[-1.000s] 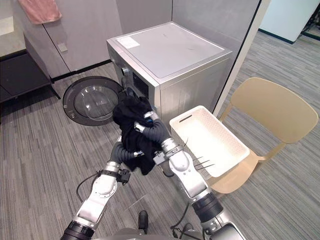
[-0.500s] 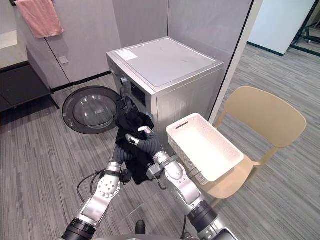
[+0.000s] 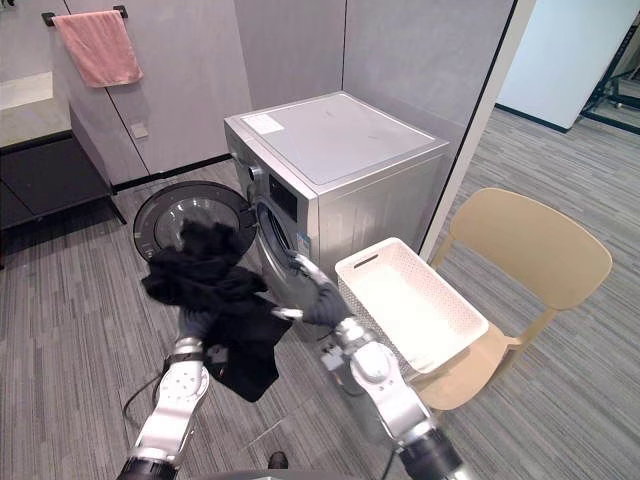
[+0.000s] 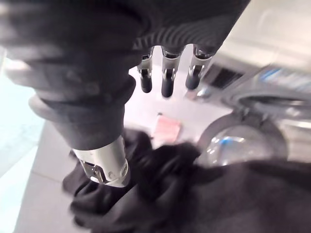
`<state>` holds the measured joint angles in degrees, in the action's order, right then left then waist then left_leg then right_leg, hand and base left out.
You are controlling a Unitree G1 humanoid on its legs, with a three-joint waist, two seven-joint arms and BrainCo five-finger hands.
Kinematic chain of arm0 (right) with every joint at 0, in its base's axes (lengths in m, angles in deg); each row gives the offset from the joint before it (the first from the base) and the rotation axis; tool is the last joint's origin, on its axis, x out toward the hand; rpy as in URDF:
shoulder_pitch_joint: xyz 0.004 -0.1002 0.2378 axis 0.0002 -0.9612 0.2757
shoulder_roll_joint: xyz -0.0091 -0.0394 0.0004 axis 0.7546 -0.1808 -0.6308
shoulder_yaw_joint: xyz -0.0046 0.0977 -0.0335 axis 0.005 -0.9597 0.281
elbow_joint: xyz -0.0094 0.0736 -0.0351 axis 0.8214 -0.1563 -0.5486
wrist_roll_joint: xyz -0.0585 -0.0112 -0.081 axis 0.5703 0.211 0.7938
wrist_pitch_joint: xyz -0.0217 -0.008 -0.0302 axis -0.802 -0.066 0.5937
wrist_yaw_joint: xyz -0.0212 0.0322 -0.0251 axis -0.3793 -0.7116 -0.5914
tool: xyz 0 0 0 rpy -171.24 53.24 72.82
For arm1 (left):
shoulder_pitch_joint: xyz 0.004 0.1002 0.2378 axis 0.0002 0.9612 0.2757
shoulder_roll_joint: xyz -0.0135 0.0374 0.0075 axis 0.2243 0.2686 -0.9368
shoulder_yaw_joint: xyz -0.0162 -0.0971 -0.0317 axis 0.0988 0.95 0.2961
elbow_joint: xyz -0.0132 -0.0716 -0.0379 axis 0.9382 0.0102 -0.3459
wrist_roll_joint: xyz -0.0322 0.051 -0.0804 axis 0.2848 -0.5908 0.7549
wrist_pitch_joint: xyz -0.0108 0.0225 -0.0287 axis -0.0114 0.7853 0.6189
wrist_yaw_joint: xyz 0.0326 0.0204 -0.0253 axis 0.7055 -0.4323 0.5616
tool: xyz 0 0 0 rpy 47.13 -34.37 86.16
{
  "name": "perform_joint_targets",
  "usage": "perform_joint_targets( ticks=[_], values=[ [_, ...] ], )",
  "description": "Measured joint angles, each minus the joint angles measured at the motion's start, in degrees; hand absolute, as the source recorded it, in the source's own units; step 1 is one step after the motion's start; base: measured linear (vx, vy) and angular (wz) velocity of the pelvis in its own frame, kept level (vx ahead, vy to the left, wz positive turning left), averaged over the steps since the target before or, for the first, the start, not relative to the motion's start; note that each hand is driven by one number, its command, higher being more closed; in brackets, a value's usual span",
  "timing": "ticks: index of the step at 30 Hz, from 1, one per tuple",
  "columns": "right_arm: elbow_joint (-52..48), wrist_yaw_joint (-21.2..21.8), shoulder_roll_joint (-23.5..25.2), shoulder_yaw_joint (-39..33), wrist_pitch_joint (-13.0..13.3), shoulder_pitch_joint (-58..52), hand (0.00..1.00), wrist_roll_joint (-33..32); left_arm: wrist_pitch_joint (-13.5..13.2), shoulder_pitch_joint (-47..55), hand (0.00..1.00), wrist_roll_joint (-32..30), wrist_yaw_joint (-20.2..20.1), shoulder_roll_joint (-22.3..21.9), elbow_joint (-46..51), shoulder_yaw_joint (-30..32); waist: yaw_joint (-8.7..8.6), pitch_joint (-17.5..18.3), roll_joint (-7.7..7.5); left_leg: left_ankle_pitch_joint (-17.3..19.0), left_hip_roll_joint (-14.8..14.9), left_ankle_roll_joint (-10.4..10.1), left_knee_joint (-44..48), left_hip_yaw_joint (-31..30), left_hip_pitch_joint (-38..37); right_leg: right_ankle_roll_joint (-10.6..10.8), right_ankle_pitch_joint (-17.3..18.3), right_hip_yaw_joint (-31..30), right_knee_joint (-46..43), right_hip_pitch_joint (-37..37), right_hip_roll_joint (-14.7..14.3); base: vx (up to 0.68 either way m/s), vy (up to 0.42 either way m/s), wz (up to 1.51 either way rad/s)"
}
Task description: Pick up the laundry basket with both hands and put the clothes into the washing machine.
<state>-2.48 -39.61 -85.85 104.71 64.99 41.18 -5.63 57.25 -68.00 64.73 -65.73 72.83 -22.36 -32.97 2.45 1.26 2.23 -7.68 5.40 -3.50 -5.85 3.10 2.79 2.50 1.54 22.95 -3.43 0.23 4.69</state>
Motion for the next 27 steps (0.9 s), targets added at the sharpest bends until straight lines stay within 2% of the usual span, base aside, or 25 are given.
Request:
perform_joint_targets(
  ticks=[5,6,8,9,10,11,12,13,14,16,17,18,19,20,21,22,23,24,26,27],
  values=[
    [8.7,0.1,-1.6,-6.3,-1.5,-6.6,0.00,3.4,0.2,3.5,1.00,4.3,-1.7,0.2,-7.6,5.7,0.79,-0.9,-0.31,0.0,0.5,0.0,0.2,-1.9,2.5,-0.2,0.2,1.2,-0.4,1.0,-0.7,-0.02,-0.026,0.21],
    [12.6,0.1,-1.6,-7.7,-2.4,-7.5,0.00,4.3,0.3,3.2,1.00,4.3,-2.5,0.2,-10.1,6.2,1.48,-1.1,-0.56,0.0,0.5,-0.1,1.6,-3.1,5.0,0.0,0.9,2.5,-1.7,2.6,-0.5,-0.05,-0.031,0.61],
    [19.2,0.0,-1.5,-10.0,-3.8,-7.5,0.00,5.1,0.9,3.1,1.00,4.4,-3.5,0.3,-13.5,6.4,1.47,-1.8,-0.43,1.4,0.2,-0.5,1.9,-2.5,8.2,-0.1,1.6,6.1,-2.9,4.3,-0.2,-0.03,-0.011,0.94],
    [23.8,-0.1,-1.3,-12.2,-4.8,-7.3,0.00,6.5,1.6,2.6,1.00,4.4,-4.3,0.2,-16.5,6.7,1.43,-3.1,-1.48,4.9,-0.2,2.8,1.0,2.6,8.6,-0.2,1.6,9.2,-1.6,4.1,2.1,0.02,0.030,0.97],
    [25.8,-0.3,-1.1,-13.3,-5.0,-7.3,0.00,6.9,1.7,2.2,1.00,4.3,-4.5,0.1,-18.0,6.8,1.43,-3.6,-2.10,4.7,-0.3,3.3,0.8,6.0,8.4,-0.2,1.6,10.3,-1.6,4.1,3.0,0.07,0.087,1.24],
    [29.2,-0.8,-0.6,-15.2,-5.4,-7.3,0.00,8.1,1.8,1.5,1.00,4.3,-5.1,0.3,-21.5,6.9,1.46,-4.0,-1.96,4.7,-0.5,3.4,1.5,12.8,8.8,0.1,1.8,12.6,-1.7,3.9,4.7,0.12,0.138,1.24],
    [32.7,-1.6,-0.6,-17.4,-6.3,-7.3,0.00,9.0,2.0,1.0,1.00,4.3,-5.2,0.3,-25.8,7.6,1.17,-4.2,-1.44,5.4,-0.1,4.3,3.7,19.0,8.5,1.3,2.6,15.2,-3.0,3.8,5.8,0.19,0.164,1.35],
    [35.8,-2.4,-0.6,-18.6,-6.5,-6.8,0.00,9.2,2.2,0.9,1.00,4.3,-5.2,0.4,-28.4,8.1,1.04,-4.2,0.05,2.7,1.0,4.4,3.8,20.3,7.9,2.1,3.4,16.7,-4.6,3.6,5.7,0.18,0.116,0.99],
    [37.8,-2.7,-0.4,-19.3,-6.7,-6.2,0.00,9.2,2.2,0.7,1.00,4.3,-5.2,0.7,-29.6,8.6,1.12,-4.4,0.49,0.7,1.6,4.5,4.2,20.0,8.1,2.3,3.4,17.2,-5.3,3.4,5.8,0.18,0.060,0.60],
    [43.5,-3.8,2.5,-19.6,-7.3,-4.2,0.00,9.2,2.8,1.1,1.00,4.2,-5.1,2.7,-33.6,10.8,1.64,-5.7,-1.63,1.6,-0.1,4.4,5.3,18.3,8.5,3.6,4.0,18.3,-5.9,2.6,7.5,0.17,0.032,0.40],
    [44.4,-4.1,3.3,-20.1,-7.3,-3.7,0.00,9.2,3.0,1.3,1.00,4.2,-5.2,3.1,-34.5,11.2,1.64,-6.1,-2.12,2.5,-0.5,4.2,5.8,17.9,8.8,4.0,4.3,18.6,-6.5,2.5,8.1,0.15,0.046,0.40],
    [45.7,-4.4,4.3,-21.3,-7.2,-3.4,0.00,9.2,3.4,1.6,1.00,4.2,-5.2,3.5,-35.8,11.6,1.60,-6.5,-2.89,4.2,-1.3,4.4,7.3,17.4,9.2,5.0,5.6,19.3,-8.0,2.3,9.5,0.20,0.083,0.41],
    [47.2,-5.0,4.8,-22.3,-7.3,-3.3,0.00,9.0,3.9,2.0,1.00,4.1,-5.4,3.4,-36.2,11.9,1.65,-7.3,-4.24,7.2,-2.6,5.0,10.2,17.1,9.3,6.1,7.6,19.0,-13.6,2.7,12.8,0.20,0.089,0.40],
    [47.8,-5.0,4.8,-22.8,-7.5,-3.4,0.00,8.9,4.1,2.6,1.00,4.1,-5.5,3.4,-36.3,12.0,1.58,-7.7,-4.80,9.0,-3.4,5.2,12.0,16.8,9.4,5.9,8.5,16.8,-18.7,3.8,15.5,0.26,0.134,0.36],
    [48.0,-5.2,4.7,-23.3,-7.7,-3.7,0.00,8.8,4.1,3.4,1.00,4.1,-5.7,3.3,-36.4,11.9,1.43,-8.2,-4.96,11.4,-4.1,5.5,14.7,16.1,9.4,3.4,8.4,11.9,-27.5,6.9,18.5,0.23,0.134,0.31],
    [47.9,-5.5,4.7,-23.2,-8.1,-3.9,0.00,8.7,4.2,3.4,1.00,4.1,-5.6,3.4,-36.3,11.9,1.14,-9.0,-4.72,13.2,-4.0,6.0,17.0,15.4,9.0,-0.4,6.1,5.4,-35.7,10.7,19.5,0.26,0.137,0.39],
    [48.0,-6.2,5.3,-23.1,-8.5,-4.1,0.00,8.3,4.2,3.3,1.00,4.1,-5.4,4.0,-36.2,11.8,0.54,-10.3,-4.39,15.1,-3.4,6.4,18.9,14.1,8.1,-0.9,6.0,-3.7,-43.4,15.1,17.6,0.32,0.054,0.46],
    [48.1,-6.3,6.1,-23.1,-8.6,-4.1,0.00,7.5,4.2,3.2,1.00,4.1,-5.1,4.8,-36.2,11.8,-0.87,-11.3,-4.36,16.6,-2.8,6.5,19.8,12.7,6.9,1.2,9.5,-9.3,-47.7,18.9,13.2,0.27,-0.007,0.41],
    [47.7,-6.6,6.6,-23.1,-8.5,-3.9,0.00,6.4,4.2,3.1,1.00,4.1,-4.9,5.6,-36.2,11.8,-1.92,-12.3,-5.21,18.0,-2.6,6.0,19.5,12.4,4.6,0.8,11.3,-10.4,-45.9,22.9,9.5,0.26,-0.037,0.19],
    [47.5,-6.7,6.6,-23.1,-8.5,-3.9,0.00,6.0,4.2,2.7,1.00,4.1,-4.9,5.8,-36.2,11.7,-2.18,-12.6,-5.68,18.5,-2.6,6.0,19.4,12.4,3.8,0.8,11.2,-10.0,-43.6,24.3,8.6,0.33,-0.076,0.15]
  ],
)
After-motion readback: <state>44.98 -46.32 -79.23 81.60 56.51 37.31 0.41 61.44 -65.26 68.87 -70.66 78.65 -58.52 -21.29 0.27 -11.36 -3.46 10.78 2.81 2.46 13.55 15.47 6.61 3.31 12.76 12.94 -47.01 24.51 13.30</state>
